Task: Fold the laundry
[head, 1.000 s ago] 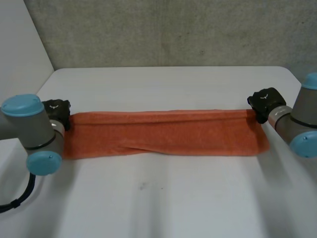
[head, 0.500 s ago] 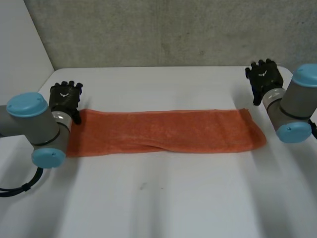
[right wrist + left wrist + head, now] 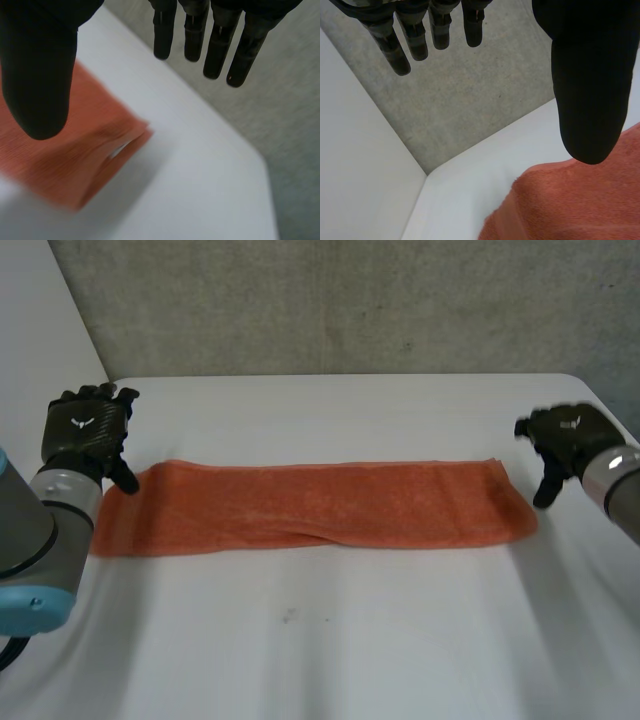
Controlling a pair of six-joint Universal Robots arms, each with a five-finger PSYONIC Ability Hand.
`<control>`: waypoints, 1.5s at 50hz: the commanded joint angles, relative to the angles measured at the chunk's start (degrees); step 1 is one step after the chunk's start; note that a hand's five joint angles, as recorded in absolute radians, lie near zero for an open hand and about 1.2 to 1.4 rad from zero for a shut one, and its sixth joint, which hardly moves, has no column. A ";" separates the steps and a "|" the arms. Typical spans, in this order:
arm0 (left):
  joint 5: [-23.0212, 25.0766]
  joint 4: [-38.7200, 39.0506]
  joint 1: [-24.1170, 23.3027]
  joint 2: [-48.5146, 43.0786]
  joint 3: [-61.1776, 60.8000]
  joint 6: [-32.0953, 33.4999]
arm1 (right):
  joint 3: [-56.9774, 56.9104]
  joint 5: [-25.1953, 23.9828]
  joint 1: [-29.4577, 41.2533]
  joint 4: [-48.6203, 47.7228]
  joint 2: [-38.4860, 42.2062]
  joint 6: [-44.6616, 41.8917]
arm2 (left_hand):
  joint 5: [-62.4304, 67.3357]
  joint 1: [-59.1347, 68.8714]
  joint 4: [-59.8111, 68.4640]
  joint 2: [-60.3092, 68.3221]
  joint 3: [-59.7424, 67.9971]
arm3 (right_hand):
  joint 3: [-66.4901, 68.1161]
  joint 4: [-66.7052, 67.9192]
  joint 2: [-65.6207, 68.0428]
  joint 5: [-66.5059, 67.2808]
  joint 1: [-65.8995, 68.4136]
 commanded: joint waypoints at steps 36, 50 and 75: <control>-1.59 -2.44 2.64 2.07 -5.74 -7.55 | 5.82 -1.68 -12.16 -15.98 9.90 -5.07 | -1.81 -0.47 0.35 0.53 0.30 | 59.72 59.69 59.62 59.96 62.81; -1.50 -2.44 2.64 2.43 -5.74 -7.64 | -1.92 -0.35 -20.35 -10.44 8.30 -12.54 | -1.81 -0.47 0.35 0.53 0.30 | 59.72 59.69 59.62 59.96 62.81; -1.59 -2.44 1.94 2.43 -6.18 -7.55 | -24.14 -14.06 34.57 -10.45 24.97 -9.37 | -1.81 -0.47 0.35 0.53 0.30 | 59.72 59.69 59.62 59.96 62.81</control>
